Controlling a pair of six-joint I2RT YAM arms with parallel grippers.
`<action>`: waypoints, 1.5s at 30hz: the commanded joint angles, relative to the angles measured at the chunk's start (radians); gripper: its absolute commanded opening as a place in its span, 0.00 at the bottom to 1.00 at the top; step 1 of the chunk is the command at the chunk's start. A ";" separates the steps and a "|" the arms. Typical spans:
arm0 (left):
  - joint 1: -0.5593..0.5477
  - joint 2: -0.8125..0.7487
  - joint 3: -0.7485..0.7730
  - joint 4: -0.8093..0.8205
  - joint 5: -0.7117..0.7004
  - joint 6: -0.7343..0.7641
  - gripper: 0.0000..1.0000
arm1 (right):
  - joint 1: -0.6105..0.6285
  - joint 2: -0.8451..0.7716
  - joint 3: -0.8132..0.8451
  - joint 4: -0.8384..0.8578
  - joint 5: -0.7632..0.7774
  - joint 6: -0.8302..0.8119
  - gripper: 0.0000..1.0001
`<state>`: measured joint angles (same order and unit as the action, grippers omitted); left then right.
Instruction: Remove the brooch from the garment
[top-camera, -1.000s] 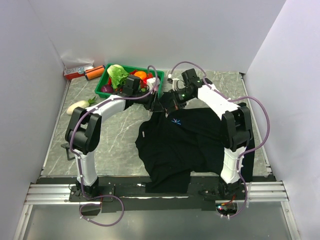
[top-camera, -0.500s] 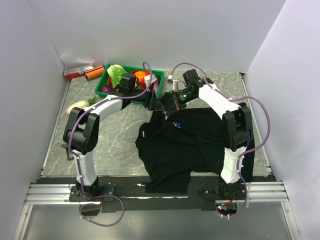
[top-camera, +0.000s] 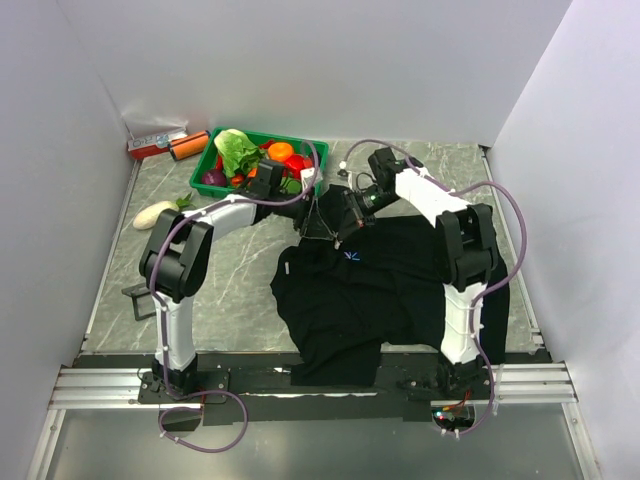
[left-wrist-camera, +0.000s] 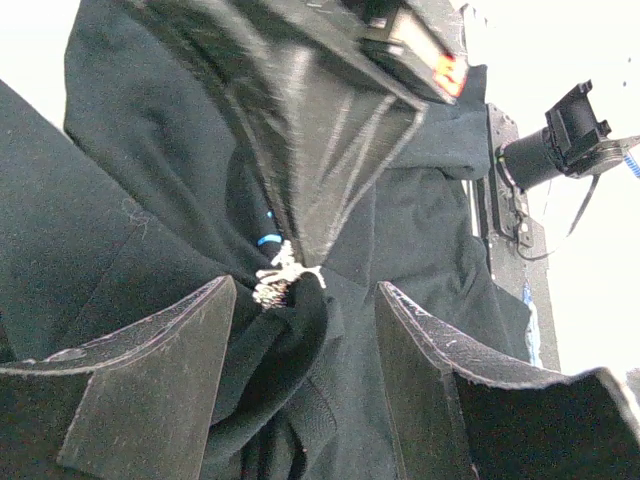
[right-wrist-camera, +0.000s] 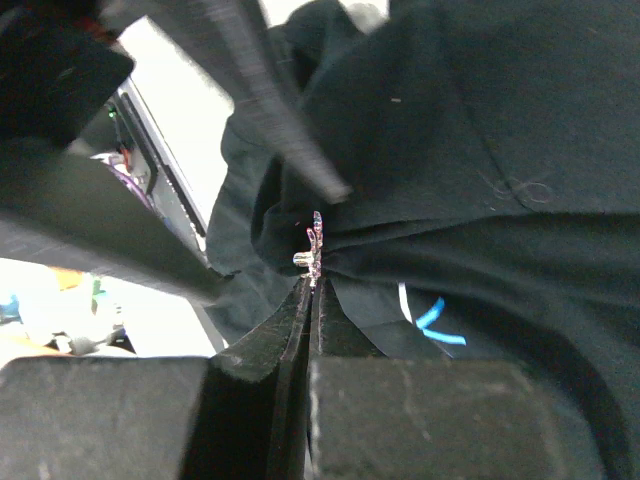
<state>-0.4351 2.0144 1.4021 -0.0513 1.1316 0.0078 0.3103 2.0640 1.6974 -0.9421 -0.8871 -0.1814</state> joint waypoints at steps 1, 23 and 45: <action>-0.019 0.001 -0.025 0.125 0.004 -0.043 0.64 | -0.040 0.044 0.019 -0.038 -0.093 -0.016 0.00; -0.096 0.256 0.274 -0.165 -0.201 0.221 0.61 | -0.129 0.364 0.110 -0.302 -0.208 -0.228 0.00; -0.171 0.296 0.343 -0.340 -0.170 0.363 0.64 | -0.165 0.426 0.096 -0.288 -0.207 -0.194 0.00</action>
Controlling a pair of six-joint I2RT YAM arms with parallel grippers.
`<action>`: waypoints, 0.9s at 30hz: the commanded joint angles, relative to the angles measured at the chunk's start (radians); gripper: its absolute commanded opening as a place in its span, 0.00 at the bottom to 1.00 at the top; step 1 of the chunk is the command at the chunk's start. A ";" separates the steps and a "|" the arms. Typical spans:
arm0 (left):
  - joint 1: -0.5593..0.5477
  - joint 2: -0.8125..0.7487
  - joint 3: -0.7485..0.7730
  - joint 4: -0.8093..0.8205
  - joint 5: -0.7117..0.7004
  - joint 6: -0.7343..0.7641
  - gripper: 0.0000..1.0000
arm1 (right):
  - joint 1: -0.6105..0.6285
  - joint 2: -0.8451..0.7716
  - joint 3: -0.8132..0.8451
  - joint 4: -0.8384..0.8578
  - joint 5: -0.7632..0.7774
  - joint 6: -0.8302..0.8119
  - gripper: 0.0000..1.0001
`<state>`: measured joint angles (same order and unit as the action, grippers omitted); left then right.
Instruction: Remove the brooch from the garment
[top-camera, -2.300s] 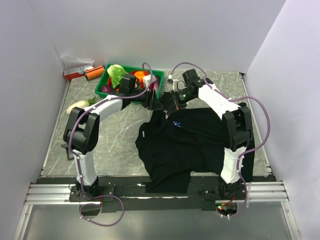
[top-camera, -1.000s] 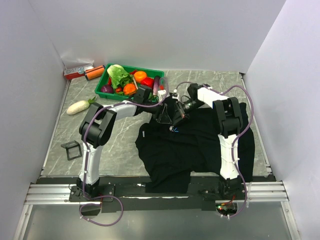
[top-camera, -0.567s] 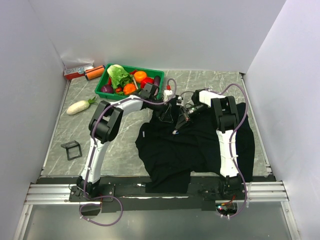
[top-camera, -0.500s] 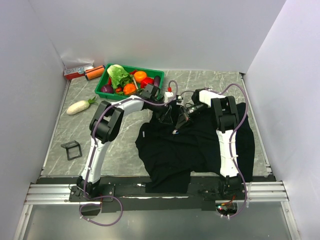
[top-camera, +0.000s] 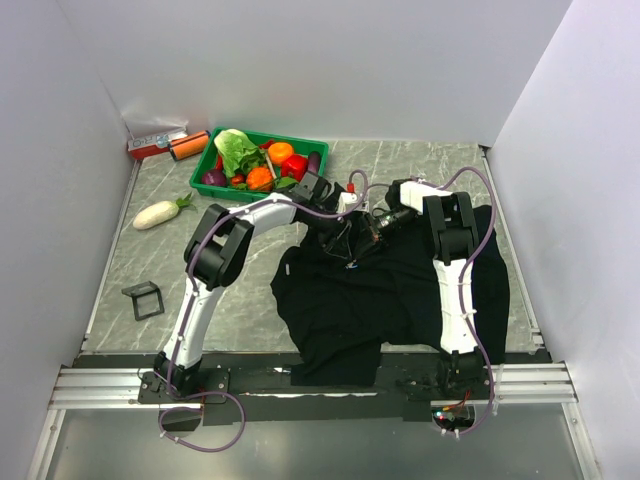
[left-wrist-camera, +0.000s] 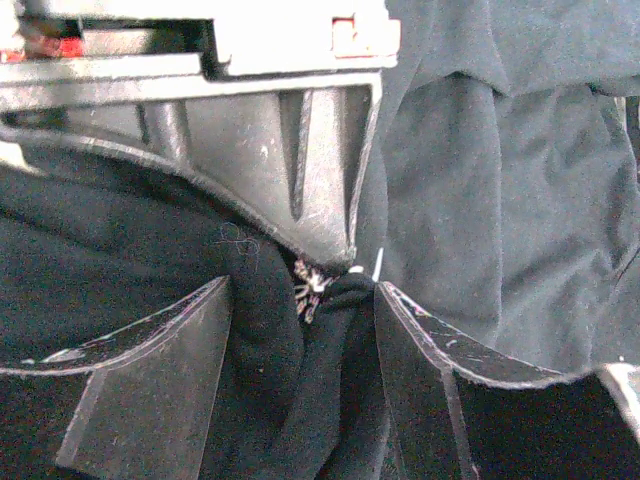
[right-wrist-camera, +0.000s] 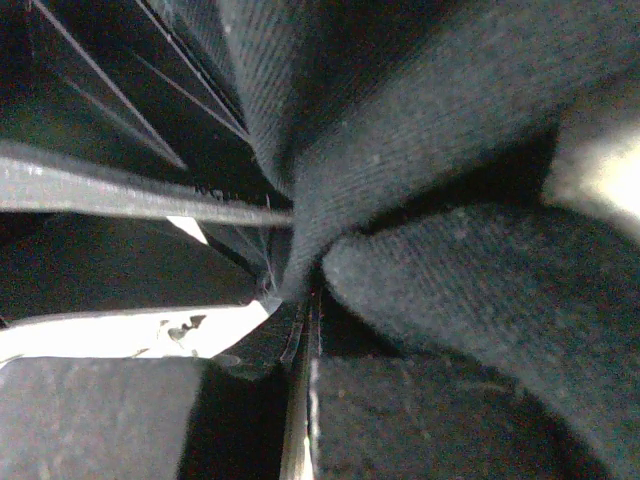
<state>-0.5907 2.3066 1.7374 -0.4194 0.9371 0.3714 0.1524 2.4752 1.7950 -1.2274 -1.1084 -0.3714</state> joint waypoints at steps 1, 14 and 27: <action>-0.015 0.002 0.016 0.019 0.040 0.004 0.64 | -0.007 0.016 -0.002 -0.003 0.015 -0.004 0.00; -0.041 -0.003 0.039 -0.039 -0.025 0.058 0.65 | -0.007 0.022 -0.005 0.006 0.004 0.005 0.00; -0.040 0.013 0.019 0.028 -0.225 0.057 0.58 | -0.007 0.027 0.000 0.003 0.002 0.008 0.00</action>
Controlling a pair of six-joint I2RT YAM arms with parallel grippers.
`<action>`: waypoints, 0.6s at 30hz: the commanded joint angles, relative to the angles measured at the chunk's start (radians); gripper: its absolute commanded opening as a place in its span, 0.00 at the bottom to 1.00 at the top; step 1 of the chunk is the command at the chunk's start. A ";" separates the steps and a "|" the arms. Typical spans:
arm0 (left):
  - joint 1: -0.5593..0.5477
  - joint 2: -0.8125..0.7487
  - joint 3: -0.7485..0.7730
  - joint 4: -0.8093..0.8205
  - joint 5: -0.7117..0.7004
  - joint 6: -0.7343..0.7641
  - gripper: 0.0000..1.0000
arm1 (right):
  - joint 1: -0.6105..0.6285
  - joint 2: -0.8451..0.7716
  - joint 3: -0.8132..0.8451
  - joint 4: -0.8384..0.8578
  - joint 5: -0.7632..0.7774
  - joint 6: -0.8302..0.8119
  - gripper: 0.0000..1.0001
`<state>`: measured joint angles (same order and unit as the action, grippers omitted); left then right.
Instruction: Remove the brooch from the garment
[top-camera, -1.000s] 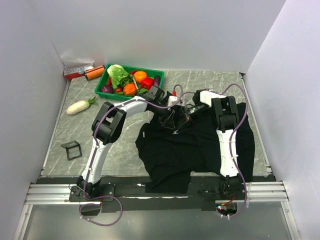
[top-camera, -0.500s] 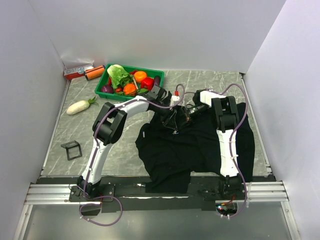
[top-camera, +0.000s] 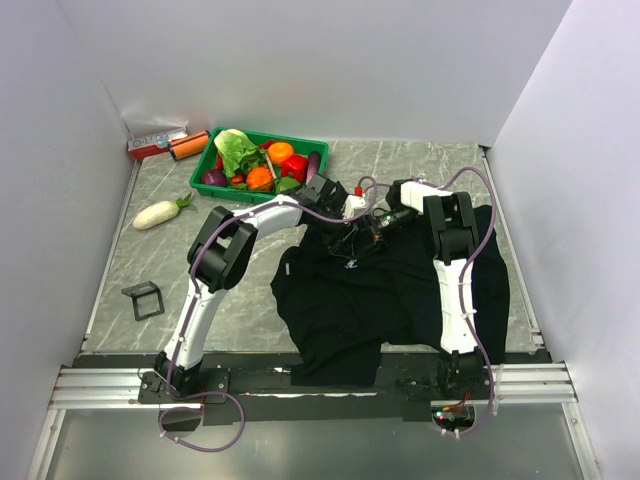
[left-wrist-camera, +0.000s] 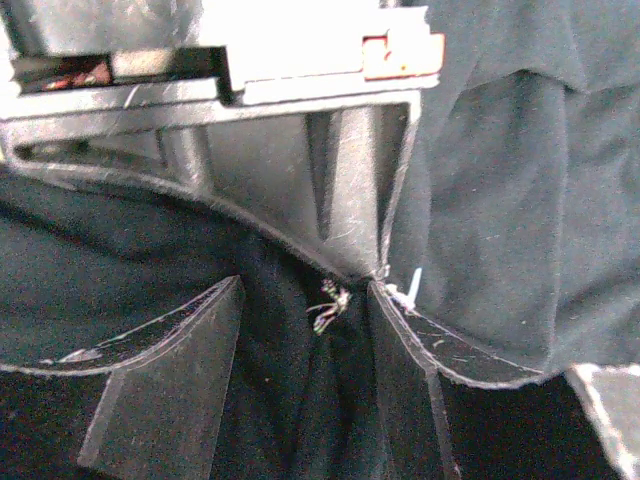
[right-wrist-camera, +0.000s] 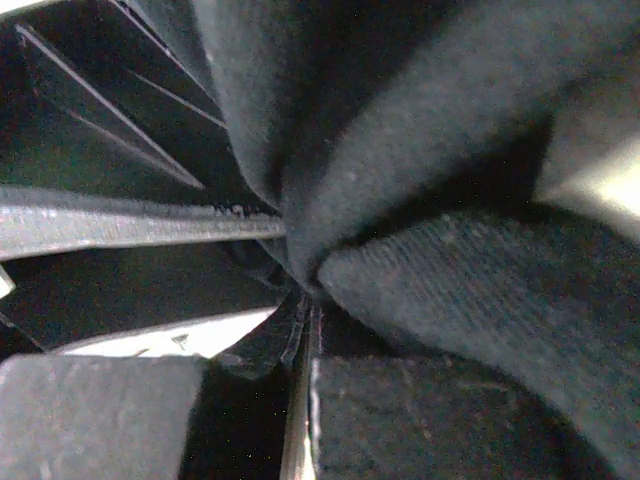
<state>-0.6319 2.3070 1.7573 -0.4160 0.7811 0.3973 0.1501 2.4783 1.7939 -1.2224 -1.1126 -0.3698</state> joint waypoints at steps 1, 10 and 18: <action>0.003 0.014 -0.001 0.016 -0.068 0.031 0.58 | -0.004 0.024 -0.001 0.000 0.007 0.006 0.00; 0.005 0.011 -0.005 -0.064 -0.002 0.143 0.62 | -0.006 0.034 0.012 -0.014 0.004 0.006 0.00; 0.005 0.023 0.002 -0.099 0.000 0.183 0.62 | -0.006 0.034 0.010 -0.012 0.004 0.003 0.00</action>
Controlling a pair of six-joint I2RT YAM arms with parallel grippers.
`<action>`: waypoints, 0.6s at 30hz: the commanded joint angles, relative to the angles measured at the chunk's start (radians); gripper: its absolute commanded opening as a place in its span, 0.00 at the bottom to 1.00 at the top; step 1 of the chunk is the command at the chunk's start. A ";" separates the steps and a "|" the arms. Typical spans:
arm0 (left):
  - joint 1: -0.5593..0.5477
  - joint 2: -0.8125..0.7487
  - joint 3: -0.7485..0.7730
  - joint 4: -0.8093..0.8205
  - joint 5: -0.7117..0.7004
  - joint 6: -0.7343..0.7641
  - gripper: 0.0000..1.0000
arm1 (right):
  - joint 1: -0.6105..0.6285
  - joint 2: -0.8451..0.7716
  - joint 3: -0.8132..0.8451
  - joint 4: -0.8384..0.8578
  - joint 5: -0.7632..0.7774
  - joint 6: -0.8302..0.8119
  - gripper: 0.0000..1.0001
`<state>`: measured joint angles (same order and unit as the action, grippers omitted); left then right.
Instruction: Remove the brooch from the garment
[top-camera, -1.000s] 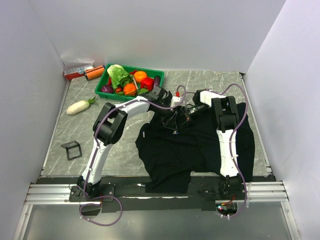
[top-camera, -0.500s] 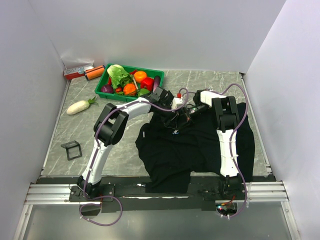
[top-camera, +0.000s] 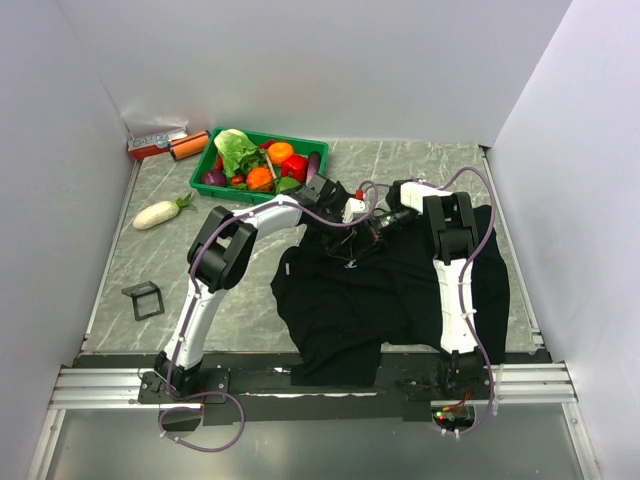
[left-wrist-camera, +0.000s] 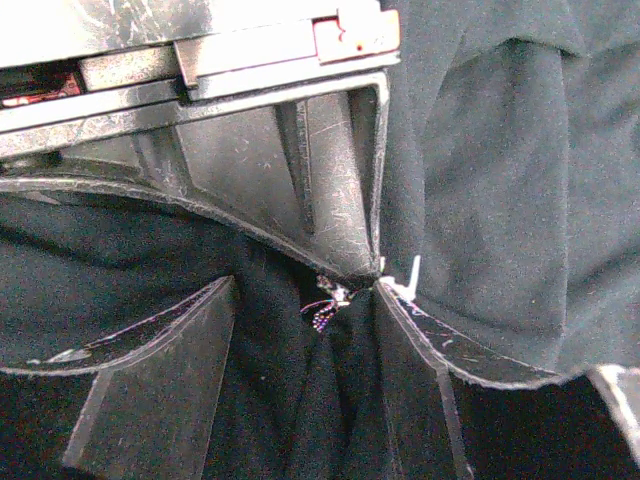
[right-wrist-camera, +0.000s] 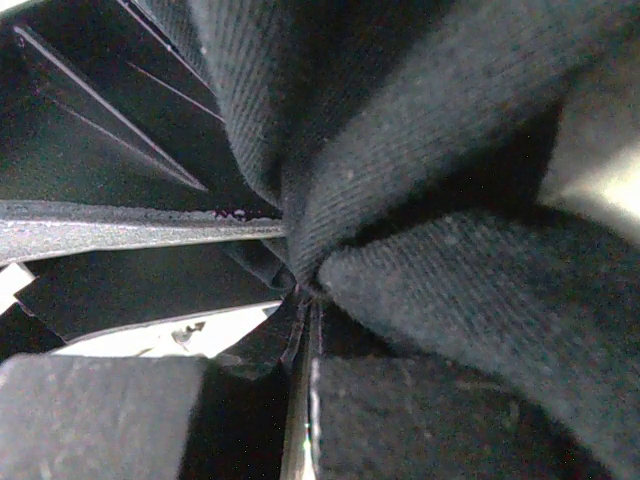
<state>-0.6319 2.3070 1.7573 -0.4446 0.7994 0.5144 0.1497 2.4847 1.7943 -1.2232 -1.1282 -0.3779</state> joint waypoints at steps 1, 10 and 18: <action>0.005 0.025 0.001 -0.072 -0.022 0.068 0.62 | -0.006 0.026 0.010 -0.012 0.019 0.011 0.00; -0.009 0.022 -0.015 -0.063 -0.163 0.081 0.59 | -0.002 0.043 0.030 -0.038 0.016 0.002 0.00; -0.046 -0.011 -0.082 -0.005 -0.249 0.098 0.57 | -0.004 0.048 0.036 -0.035 0.022 0.023 0.00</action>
<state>-0.6552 2.2932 1.7435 -0.4450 0.7227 0.5583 0.1497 2.4996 1.8084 -1.2282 -1.1343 -0.4122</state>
